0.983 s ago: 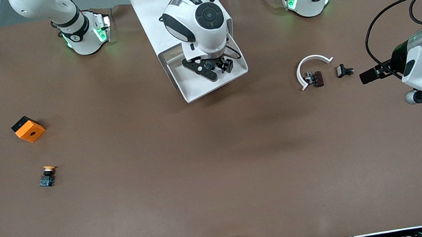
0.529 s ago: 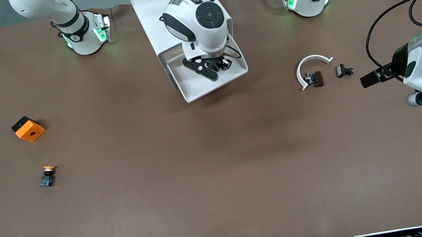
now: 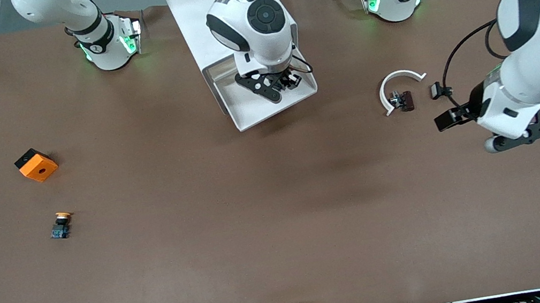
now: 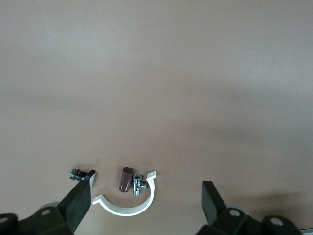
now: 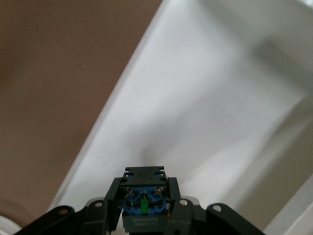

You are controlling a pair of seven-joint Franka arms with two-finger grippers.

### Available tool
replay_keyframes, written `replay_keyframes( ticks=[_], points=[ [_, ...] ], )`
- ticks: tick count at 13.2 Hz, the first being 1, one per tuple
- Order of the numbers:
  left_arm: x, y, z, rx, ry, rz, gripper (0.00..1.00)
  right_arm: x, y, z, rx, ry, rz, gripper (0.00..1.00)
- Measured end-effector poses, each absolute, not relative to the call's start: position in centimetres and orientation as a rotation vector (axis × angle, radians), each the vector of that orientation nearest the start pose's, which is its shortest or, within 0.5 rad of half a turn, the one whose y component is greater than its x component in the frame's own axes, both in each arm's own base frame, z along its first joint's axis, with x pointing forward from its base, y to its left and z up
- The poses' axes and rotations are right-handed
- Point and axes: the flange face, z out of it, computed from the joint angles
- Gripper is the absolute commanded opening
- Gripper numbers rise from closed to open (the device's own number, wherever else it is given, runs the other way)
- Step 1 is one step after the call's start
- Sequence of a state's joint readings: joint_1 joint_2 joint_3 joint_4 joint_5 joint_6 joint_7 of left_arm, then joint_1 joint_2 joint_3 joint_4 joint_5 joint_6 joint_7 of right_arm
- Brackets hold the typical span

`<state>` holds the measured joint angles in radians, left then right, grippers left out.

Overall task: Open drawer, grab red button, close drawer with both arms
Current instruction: 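Lift the button out with the right gripper while the left gripper reaches the drawer, then carry the button with the right gripper while the left gripper pushes the drawer shut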

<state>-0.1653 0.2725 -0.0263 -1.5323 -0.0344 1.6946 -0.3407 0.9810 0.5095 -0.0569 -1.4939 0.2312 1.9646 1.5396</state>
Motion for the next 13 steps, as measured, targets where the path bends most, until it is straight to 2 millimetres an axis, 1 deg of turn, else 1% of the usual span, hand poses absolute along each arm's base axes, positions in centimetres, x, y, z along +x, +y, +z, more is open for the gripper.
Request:
replay_keyframes(
  ticks=[1, 3, 5, 7, 9, 11, 13],
  points=[
    [61.9, -13.1, 48.1, -3.141, -0.223, 0.189, 1.00, 41.6, 56.1, 38.6, -2.889, 1.075, 0.283, 0.00],
    [61.3, -14.7, 46.5, -3.147, -0.199, 0.193, 1.00, 45.0, 54.0, 40.8, -2.881, 1.029, 0.274, 0.00],
    [60.7, -16.4, 45.1, -3.150, -0.208, 0.202, 1.00, 49.3, 50.3, 41.9, -2.884, 0.965, 0.259, 0.00],
    [59.9, -18.7, 43.3, -3.156, -0.240, 0.195, 1.00, 53.9, 45.3, 42.1, -2.895, 0.882, 0.240, 0.00],
    [58.9, -21.0, 41.4, -3.168, -0.266, 0.171, 1.00, 58.0, 39.7, 41.6, -2.919, 0.773, 0.223, 0.00],
    [57.8, -23.4, 39.6, -3.180, -0.304, 0.150, 1.00, 61.8, 33.6, 40.9, -2.951, 0.674, 0.192, 0.00],
    [56.8, -26.0, 37.8, -3.180, -0.337, 0.154, 1.00, 64.7, 27.7, 39.6, -3.012, 0.592, 0.152, 0.00]
  ],
)
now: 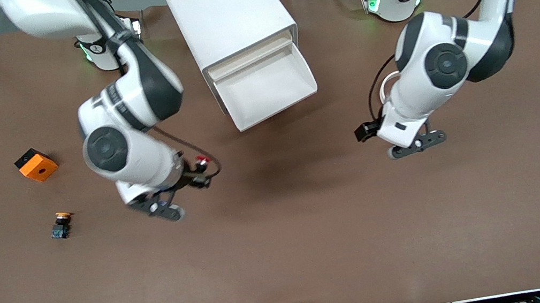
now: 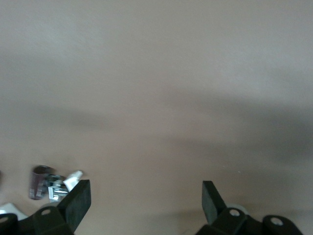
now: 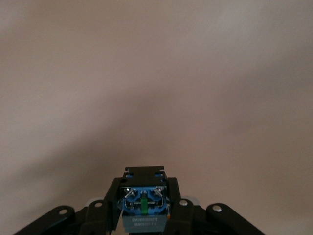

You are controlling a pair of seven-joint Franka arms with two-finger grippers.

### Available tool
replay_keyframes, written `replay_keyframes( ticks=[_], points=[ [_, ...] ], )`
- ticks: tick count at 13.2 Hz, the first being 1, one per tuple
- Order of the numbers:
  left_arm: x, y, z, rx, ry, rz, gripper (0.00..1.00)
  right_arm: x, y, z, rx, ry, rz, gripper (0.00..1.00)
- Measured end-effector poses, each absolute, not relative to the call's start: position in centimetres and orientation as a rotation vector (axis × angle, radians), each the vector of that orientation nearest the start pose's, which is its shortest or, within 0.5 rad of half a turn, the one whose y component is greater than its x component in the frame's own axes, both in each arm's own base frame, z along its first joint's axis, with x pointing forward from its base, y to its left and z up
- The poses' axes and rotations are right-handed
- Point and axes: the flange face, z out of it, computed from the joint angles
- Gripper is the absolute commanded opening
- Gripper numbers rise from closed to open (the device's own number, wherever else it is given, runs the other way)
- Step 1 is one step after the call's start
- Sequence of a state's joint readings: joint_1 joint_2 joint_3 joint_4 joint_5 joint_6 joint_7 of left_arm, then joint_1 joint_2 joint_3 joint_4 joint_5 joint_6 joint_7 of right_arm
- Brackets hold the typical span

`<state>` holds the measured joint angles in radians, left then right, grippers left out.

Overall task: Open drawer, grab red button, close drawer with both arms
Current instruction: 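Carry the button with the right gripper while the left gripper pushes the drawer shut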

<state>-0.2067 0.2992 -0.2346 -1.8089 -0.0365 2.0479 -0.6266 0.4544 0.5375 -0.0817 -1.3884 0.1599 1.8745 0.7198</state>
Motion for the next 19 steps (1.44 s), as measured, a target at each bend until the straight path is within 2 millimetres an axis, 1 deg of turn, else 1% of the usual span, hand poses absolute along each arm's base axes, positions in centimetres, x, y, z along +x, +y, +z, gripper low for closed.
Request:
replay_keyframes(
  ticks=[2, 4, 7, 9, 11, 13, 16, 19],
  points=[
    [55.8, -29.2, 35.9, -3.178, -0.372, 0.161, 1.00, 66.7, 23.1, 38.0, -3.081, 0.540, 0.116, 0.00],
    [54.7, -32.1, 33.9, -3.176, -0.392, 0.172, 1.00, 68.3, 18.8, 35.4, -3.108, 0.501, 0.110, 0.00],
    [53.5, -35.2, 31.5, -3.188, -0.366, 0.173, 1.00, 70.2, 12.0, 30.9, -3.114, 0.451, 0.101, 0.00],
    [52.5, -37.2, 30.6, -3.194, -0.392, 0.163, 1.00, 70.8, 8.1, 28.9, -3.117, 0.433, 0.108, 0.00],
    [51.2, -39.3, 29.9, -3.197, -0.412, 0.158, 1.00, 71.0, 5.3, 27.8, -3.114, 0.448, 0.117, 0.00],
    [50.1, -40.9, 29.2, -3.186, -0.380, 0.132, 1.00, 71.1, 2.8, 26.1, -3.112, 0.458, 0.097, 0.00],
    [48.5, -42.9, 27.8, -3.152, -0.361, 0.086, 1.00, 70.7, -0.8, 23.0, -3.115, 0.431, 0.061, 0.00],
    [46.9, -44.6, 27.3, -3.146, -0.378, 0.095, 1.00, 70.0, -4.4, 20.8, -3.124, 0.366, 0.079, 0.00]
  ],
)
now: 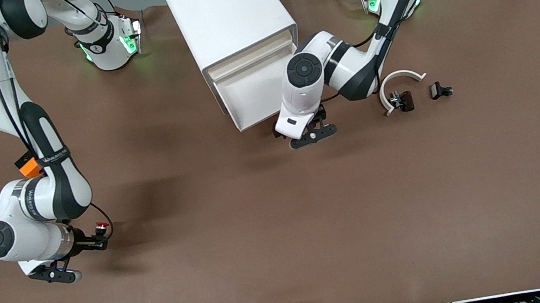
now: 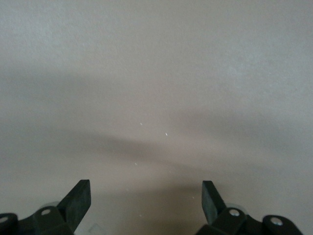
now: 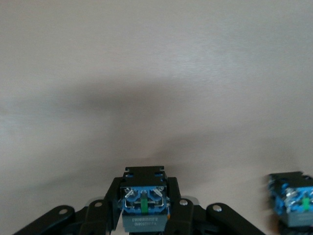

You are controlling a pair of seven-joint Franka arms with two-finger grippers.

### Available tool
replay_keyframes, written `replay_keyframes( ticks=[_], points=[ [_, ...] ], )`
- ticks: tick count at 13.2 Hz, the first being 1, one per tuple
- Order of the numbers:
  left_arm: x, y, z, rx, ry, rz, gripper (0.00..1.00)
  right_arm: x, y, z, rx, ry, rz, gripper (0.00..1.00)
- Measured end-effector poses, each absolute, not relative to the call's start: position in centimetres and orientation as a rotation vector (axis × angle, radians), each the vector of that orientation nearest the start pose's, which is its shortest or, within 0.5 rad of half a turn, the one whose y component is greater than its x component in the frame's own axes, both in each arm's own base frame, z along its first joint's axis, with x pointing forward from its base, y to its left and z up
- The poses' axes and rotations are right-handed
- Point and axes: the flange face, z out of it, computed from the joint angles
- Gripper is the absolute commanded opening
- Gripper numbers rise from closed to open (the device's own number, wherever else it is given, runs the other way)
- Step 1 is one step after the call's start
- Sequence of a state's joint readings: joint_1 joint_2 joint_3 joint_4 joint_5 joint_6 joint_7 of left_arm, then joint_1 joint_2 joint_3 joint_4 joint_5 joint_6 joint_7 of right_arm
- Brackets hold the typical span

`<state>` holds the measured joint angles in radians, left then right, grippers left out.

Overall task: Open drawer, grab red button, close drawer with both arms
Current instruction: 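Carry the button with the right gripper while the left gripper pushes the drawer shut, then set the button beside the white button with the right gripper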

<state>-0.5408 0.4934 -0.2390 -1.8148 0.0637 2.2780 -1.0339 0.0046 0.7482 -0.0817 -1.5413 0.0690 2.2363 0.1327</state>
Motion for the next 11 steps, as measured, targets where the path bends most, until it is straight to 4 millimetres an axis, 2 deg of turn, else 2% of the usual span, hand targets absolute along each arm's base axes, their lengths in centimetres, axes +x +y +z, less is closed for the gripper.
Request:
replay_keyframes(
  ticks=[3, 5, 11],
  points=[
    [44.7, -46.8, 27.3, -3.136, -0.414, 0.104, 1.00, 68.9, -7.1, 19.0, -3.124, 0.320, 0.122, 0.00],
    [42.5, -48.6, 27.3, -3.128, -0.416, 0.119, 1.00, 68.2, -7.2, 18.0, -3.122, 0.313, 0.144, 0.00],
    [36.7, -52.2, 27.5, -3.101, -0.323, 0.264, 1.00, 67.5, -6.9, 18.0, -3.118, 0.305, 0.156, 0.00]
  ],
)
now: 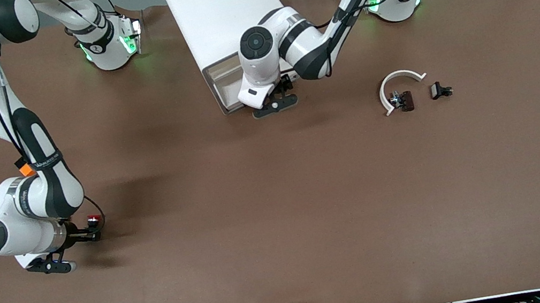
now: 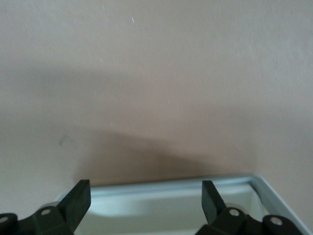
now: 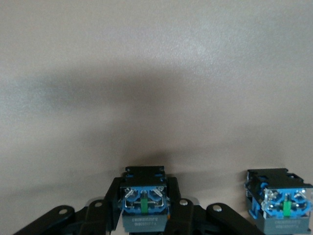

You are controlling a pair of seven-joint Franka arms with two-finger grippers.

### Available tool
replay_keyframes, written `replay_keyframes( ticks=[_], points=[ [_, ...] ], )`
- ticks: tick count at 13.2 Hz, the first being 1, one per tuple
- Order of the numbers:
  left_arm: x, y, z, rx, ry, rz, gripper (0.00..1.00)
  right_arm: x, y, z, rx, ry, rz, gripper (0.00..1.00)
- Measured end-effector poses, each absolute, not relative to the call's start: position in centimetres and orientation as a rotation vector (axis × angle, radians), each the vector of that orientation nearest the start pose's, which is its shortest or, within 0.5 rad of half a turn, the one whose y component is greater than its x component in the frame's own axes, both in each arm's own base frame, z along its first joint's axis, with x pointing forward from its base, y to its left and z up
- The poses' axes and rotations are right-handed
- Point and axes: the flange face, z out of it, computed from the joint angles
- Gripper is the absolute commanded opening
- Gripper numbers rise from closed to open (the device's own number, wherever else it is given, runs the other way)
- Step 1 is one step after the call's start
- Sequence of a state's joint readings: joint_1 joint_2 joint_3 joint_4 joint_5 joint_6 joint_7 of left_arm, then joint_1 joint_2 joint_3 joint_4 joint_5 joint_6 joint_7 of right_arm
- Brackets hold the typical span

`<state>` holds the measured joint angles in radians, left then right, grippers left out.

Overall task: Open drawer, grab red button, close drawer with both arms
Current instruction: 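Set the button beside the white button with the right gripper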

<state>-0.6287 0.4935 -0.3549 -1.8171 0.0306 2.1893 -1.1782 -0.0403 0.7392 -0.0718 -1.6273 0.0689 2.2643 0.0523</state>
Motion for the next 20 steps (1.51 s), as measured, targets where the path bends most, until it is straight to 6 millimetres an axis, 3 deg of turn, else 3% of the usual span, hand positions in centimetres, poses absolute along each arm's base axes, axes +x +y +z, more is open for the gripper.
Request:
replay_keyframes(
  ticks=[8, 10, 14, 16, 18, 20],
  points=[
    [32.5, -54.6, 28.0, -3.099, -0.315, 0.333, 1.00, 66.2, -6.6, 17.9, -3.113, 0.303, 0.190, 0.00],
    [32.4, -54.6, 27.9, -3.098, -0.315, 0.335, 1.00, 66.2, -6.6, 17.9, -3.113, 0.303, 0.189, 1.00],
    [32.5, -54.6, 27.9, -3.098, -0.318, 0.335, 1.00, 65.9, -6.3, 17.5, -3.110, 0.297, 0.206, 1.00],
    [33.9, -54.0, 28.1, -3.102, -0.353, 0.330, 1.00, 66.3, -6.1, 18.1, -3.110, 0.290, 0.191, 1.00],
    [38.0, -51.9, 29.0, -3.117, -0.451, 0.315, 1.00, 67.3, -5.7, 20.7, -3.105, 0.274, 0.208, 1.00],
    [43.4, -48.5, 30.2, -3.142, -0.539, 0.290, 1.00, 68.3, -4.6, 24.8, -3.099, 0.243, 0.230, 1.00]
  ],
)
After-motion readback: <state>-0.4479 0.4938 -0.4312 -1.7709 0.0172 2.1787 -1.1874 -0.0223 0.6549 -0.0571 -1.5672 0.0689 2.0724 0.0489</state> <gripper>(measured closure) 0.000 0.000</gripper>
